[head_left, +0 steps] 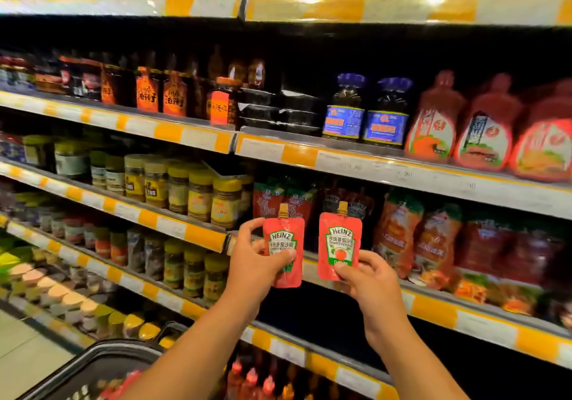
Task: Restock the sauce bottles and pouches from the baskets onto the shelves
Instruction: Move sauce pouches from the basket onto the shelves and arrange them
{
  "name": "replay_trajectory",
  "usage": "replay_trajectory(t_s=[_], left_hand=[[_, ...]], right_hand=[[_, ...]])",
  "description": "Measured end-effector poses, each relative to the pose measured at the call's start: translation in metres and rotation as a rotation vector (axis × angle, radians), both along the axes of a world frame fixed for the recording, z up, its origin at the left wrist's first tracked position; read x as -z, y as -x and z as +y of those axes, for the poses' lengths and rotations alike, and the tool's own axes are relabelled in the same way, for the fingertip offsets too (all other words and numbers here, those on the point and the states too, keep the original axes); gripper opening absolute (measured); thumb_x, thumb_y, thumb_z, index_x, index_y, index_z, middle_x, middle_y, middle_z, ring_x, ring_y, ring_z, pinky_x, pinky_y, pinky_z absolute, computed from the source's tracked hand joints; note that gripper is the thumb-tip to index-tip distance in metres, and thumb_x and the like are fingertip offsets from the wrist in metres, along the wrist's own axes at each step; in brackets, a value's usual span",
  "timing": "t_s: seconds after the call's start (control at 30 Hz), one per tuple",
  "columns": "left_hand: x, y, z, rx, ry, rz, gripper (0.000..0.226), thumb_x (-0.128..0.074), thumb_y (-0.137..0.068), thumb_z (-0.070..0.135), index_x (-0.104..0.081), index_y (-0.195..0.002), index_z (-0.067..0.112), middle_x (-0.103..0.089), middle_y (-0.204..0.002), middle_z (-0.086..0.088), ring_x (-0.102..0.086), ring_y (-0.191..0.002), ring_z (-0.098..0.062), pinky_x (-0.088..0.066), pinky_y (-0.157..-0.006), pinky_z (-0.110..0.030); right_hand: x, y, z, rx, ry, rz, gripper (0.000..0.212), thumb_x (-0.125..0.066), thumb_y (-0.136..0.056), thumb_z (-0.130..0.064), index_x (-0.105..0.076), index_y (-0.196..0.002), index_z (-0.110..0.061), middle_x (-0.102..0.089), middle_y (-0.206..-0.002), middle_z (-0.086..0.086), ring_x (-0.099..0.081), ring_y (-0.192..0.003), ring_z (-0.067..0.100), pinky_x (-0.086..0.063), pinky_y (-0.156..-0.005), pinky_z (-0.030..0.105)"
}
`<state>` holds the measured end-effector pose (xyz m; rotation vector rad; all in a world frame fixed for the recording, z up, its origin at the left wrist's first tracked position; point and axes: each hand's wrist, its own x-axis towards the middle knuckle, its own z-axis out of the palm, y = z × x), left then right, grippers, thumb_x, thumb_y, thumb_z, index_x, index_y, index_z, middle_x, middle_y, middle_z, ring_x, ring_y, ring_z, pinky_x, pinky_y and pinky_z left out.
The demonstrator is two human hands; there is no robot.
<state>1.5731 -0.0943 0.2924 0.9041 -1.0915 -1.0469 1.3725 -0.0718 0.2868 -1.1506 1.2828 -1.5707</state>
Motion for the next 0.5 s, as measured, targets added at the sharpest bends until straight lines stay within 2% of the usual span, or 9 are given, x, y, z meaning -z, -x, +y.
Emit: replay_trajectory(t_s=[0.1, 0.23, 0.4, 0.5], left_hand=[[-0.012, 0.02, -0.017, -0.009, 0.049, -0.09, 0.065, -0.089, -0.074, 0.006, -0.053, -0.116, 0.04, -0.077, -0.095, 0.005, -0.076, -0.084, -0.012, -0.059, -0.061, -0.026], [-0.022, 0.04, -0.038, -0.028, 0.053, -0.147, 0.05, -0.087, -0.073, 0.003, -0.06, -0.104, 0.03, -0.076, -0.091, 0.011, -0.075, -0.081, -0.009, -0.057, -0.061, -0.024], [-0.03, 0.053, -0.062, -0.035, 0.023, -0.181, 0.033, -0.087, -0.079, 0.011, -0.064, -0.097, 0.026, -0.077, -0.088, 0.004, -0.076, -0.079, -0.016, -0.064, -0.065, -0.042], [-0.031, 0.058, -0.074, -0.081, 0.047, -0.235, 0.033, -0.09, -0.075, 0.014, -0.065, -0.093, 0.029, -0.076, -0.087, 0.005, -0.076, -0.08, -0.016, -0.064, -0.068, -0.046]], right_hand=[[-0.009, 0.016, -0.011, 0.129, 0.008, 0.085, 0.028, -0.083, -0.081, -0.007, -0.067, -0.101, -0.018, -0.079, -0.089, -0.001, -0.077, -0.079, 0.018, -0.059, -0.063, 0.034], [-0.017, 0.029, -0.025, 0.252, -0.012, 0.198, 0.029, -0.087, -0.075, -0.01, -0.068, -0.093, -0.022, -0.077, -0.082, -0.005, -0.075, -0.075, 0.013, -0.062, -0.073, 0.044], [-0.02, 0.032, -0.038, 0.306, -0.047, 0.317, 0.033, -0.089, -0.074, -0.011, -0.064, -0.09, -0.026, -0.075, -0.076, -0.011, -0.072, -0.068, 0.003, -0.06, -0.063, 0.036], [-0.017, 0.035, -0.043, 0.346, -0.068, 0.377, 0.033, -0.089, -0.074, -0.012, -0.062, -0.089, -0.025, -0.075, -0.076, -0.006, -0.073, -0.07, 0.008, -0.062, -0.065, 0.041]])
